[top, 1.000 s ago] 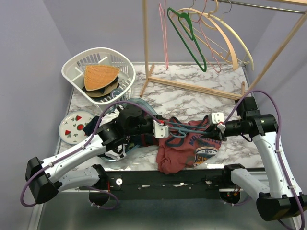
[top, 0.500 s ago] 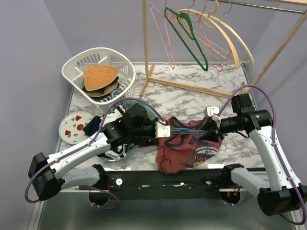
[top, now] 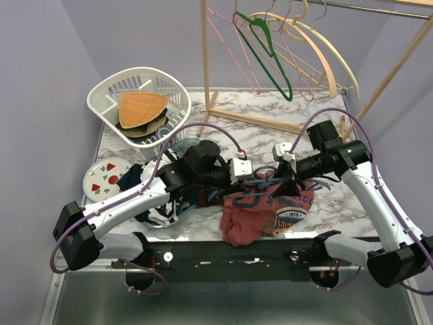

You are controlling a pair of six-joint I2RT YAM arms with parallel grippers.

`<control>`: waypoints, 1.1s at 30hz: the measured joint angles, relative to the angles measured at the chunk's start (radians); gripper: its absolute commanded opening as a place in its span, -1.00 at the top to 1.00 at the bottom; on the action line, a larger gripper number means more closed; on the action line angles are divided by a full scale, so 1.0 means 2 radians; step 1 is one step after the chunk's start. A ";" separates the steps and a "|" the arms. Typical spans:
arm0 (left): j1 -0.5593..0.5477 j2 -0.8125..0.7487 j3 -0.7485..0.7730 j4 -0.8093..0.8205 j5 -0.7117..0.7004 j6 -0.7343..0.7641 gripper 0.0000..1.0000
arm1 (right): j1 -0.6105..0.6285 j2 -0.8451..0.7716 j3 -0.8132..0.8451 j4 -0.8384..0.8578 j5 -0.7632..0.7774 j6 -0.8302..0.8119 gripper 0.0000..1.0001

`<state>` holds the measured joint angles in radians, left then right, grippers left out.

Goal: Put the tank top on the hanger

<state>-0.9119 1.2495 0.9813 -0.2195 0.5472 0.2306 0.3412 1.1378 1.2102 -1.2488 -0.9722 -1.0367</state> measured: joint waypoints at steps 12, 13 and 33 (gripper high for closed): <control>-0.003 0.006 0.000 0.008 0.001 -0.032 -0.36 | 0.000 -0.001 0.008 0.029 0.043 0.050 0.99; -0.003 0.006 0.000 0.012 -0.005 -0.035 -0.49 | 0.000 -0.010 0.008 0.030 0.055 0.058 0.99; 0.078 0.097 0.055 0.040 -0.166 -0.196 -0.65 | -0.173 -0.171 -0.046 0.031 0.171 0.120 0.99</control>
<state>-0.7567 1.4425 1.0912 -0.1390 0.2161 -0.1619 -0.0044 0.7967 1.1183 -1.1866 -0.6296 -0.7959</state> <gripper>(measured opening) 0.888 0.137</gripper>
